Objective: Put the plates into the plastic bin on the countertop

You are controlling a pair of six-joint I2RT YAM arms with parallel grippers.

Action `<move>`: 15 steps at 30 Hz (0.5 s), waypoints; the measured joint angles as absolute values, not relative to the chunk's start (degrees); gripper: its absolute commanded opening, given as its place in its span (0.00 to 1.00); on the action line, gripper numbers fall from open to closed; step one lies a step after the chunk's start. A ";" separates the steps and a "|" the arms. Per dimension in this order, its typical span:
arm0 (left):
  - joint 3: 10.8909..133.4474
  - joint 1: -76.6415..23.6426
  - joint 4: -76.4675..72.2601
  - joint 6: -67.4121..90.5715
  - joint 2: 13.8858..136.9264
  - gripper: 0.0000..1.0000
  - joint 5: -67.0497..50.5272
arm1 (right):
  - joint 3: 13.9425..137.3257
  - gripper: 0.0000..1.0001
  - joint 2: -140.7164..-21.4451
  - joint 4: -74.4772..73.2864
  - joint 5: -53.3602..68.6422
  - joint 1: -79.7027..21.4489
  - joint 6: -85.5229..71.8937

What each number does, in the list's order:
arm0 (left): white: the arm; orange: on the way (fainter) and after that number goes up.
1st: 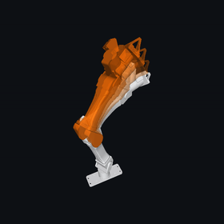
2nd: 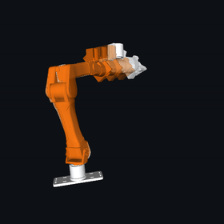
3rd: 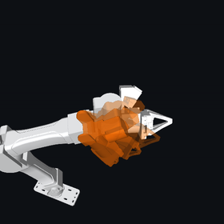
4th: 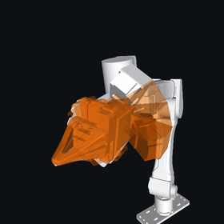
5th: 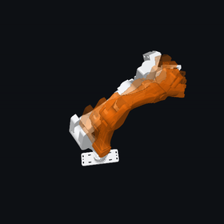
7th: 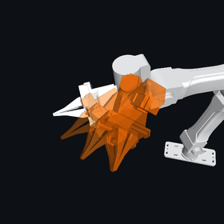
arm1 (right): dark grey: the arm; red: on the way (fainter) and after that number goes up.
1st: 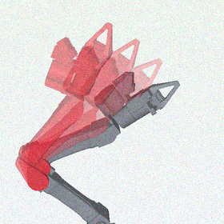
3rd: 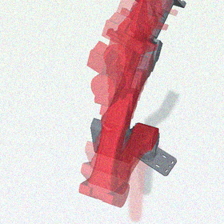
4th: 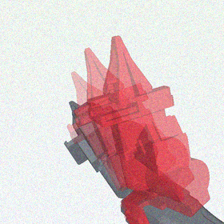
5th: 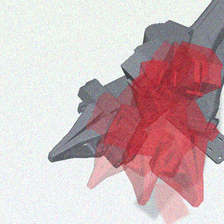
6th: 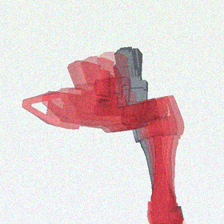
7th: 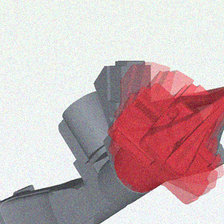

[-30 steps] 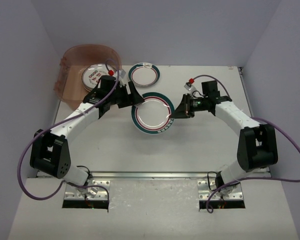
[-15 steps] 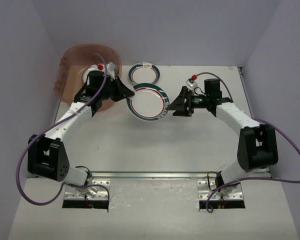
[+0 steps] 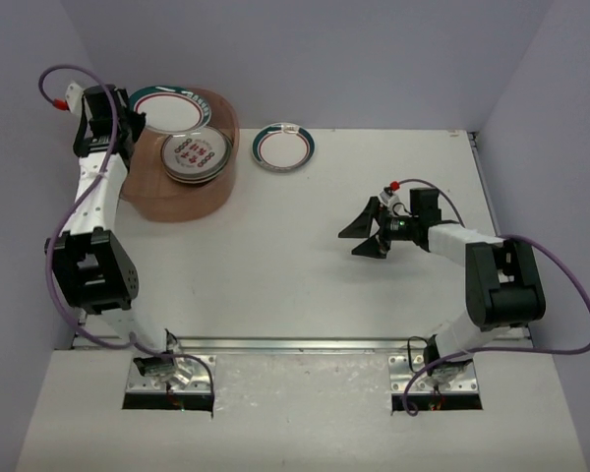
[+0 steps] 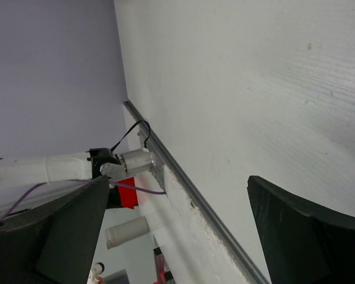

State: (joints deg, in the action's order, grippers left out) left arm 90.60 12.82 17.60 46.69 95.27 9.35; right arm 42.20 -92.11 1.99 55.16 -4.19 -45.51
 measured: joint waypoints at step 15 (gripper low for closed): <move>98.03 12.73 19.68 47.45 115.52 0.94 5.55 | 42.31 0.99 -93.47 3.49 56.58 -4.21 -43.51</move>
State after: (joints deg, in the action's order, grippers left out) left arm 98.03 12.73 19.68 47.45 115.52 5.55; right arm 42.31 -93.47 3.49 56.58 -4.21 -43.51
